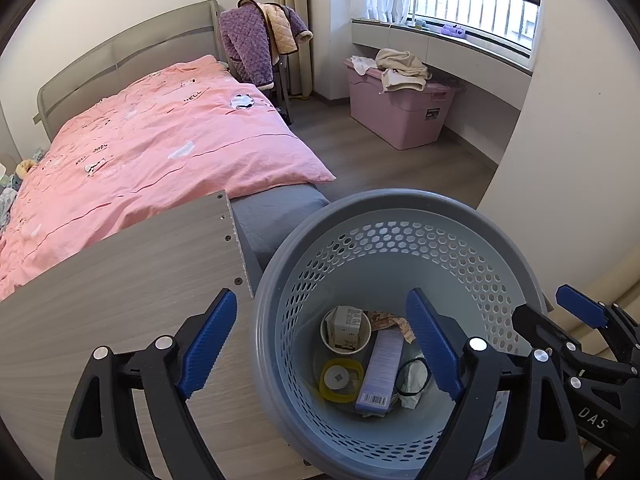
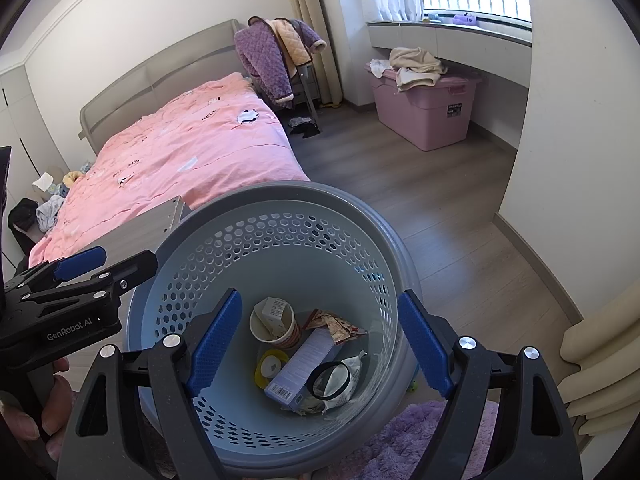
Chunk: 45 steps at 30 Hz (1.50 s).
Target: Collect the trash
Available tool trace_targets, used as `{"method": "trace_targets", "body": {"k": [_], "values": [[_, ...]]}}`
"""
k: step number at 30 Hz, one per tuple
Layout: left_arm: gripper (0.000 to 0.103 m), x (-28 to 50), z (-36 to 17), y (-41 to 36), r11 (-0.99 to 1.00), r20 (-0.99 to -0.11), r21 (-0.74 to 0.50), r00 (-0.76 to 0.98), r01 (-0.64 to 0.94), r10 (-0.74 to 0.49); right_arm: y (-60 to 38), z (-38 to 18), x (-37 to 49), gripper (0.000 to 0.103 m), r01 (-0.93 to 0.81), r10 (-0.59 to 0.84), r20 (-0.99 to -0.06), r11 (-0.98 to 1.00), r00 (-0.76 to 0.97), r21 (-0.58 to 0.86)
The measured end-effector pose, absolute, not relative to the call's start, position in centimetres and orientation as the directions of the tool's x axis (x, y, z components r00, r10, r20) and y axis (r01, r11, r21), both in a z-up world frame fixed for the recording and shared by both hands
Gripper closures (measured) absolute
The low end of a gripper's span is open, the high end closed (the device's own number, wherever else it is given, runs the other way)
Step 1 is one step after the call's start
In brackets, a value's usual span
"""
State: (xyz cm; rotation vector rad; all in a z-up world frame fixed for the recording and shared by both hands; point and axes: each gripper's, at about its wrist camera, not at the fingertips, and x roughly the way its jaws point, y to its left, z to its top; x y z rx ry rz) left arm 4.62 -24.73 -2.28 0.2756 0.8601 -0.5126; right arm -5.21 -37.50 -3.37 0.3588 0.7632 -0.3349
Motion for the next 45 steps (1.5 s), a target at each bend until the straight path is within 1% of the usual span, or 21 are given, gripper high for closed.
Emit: {"method": "trace_targets", "body": {"k": [45], "values": [[0.020, 4.73, -2.09, -24.65, 0.857, -0.775, 0.037, 0.556, 0.513, -0.299, -37.41, -3.30, -5.18, 0.024, 0.418, -0.163, -0.719, 0.888, 0.676, 0.191]]}}
